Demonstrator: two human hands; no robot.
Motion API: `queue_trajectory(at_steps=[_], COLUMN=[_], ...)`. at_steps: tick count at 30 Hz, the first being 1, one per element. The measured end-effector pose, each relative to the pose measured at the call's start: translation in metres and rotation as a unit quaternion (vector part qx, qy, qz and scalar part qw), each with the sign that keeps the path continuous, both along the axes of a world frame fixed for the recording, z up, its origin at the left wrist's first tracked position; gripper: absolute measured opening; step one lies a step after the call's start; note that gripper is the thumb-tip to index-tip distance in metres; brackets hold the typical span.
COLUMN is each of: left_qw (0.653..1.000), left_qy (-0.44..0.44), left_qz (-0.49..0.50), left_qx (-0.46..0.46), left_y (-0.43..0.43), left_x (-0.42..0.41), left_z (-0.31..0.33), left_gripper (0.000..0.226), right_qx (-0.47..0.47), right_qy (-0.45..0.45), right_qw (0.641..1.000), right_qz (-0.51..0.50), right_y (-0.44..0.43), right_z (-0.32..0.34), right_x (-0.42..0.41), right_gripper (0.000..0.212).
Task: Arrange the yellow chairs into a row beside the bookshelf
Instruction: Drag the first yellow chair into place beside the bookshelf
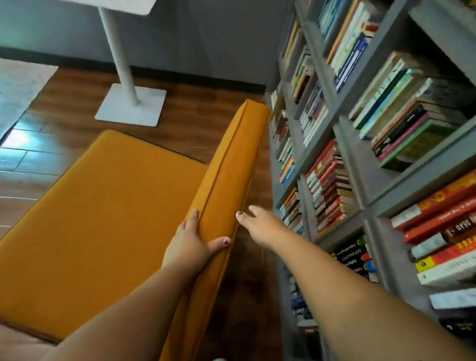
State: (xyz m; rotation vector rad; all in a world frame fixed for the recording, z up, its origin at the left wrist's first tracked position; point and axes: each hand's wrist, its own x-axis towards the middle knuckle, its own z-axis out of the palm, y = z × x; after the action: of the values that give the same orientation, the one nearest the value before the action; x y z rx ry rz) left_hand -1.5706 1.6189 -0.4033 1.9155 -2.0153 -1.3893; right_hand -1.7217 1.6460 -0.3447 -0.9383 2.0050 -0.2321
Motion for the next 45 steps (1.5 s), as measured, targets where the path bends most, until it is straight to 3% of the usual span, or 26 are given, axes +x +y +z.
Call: queue_trajectory(at_steps=[9, 14, 20, 24, 27, 33, 45], left_qw=[0.997, 0.996, 0.992, 0.984, 0.972, 0.96, 0.96], left_qy=[-0.004, -0.035, -0.081, -0.144, -0.202, -0.243, -0.223], left_qz=[0.066, 0.081, 0.09, 0.091, 0.094, 0.094, 0.094], left_qx=[0.034, 0.019, -0.019, -0.048, -0.068, -0.105, -0.138], left_y=[0.049, 0.076, 0.105, 0.118, 0.123, 0.119, 0.093], left_x=[0.042, 0.053, 0.059, 0.054, 0.048, 0.038, 0.034], left_z=[0.003, 0.006, 0.01, 0.012, 0.01, 0.005, 0.005], left_gripper=[0.104, 0.104, 0.101, 0.107, 0.114, 0.11, 0.104], right_qx=[0.028, 0.055, 0.087, 0.117, 0.115, 0.092, 0.086], right_qy=[-0.084, -0.061, -0.17, -0.232, -0.226, -0.203, -0.208], right_qw=[0.993, 0.992, 0.965, 0.946, 0.948, 0.957, 0.961], right_qz=[-0.075, -0.091, -0.178, -0.192, -0.19, -0.188, -0.159], right_y=[-0.016, -0.012, -0.007, -0.005, -0.007, -0.012, -0.041], right_z=[-0.023, -0.039, -0.044, -0.044, -0.05, -0.06, -0.06], right_x=[0.029, 0.044, 0.043, 0.044, 0.049, 0.047, 0.042], right_gripper=[0.07, 0.082, 0.071, 0.081, 0.086, 0.075, 0.075])
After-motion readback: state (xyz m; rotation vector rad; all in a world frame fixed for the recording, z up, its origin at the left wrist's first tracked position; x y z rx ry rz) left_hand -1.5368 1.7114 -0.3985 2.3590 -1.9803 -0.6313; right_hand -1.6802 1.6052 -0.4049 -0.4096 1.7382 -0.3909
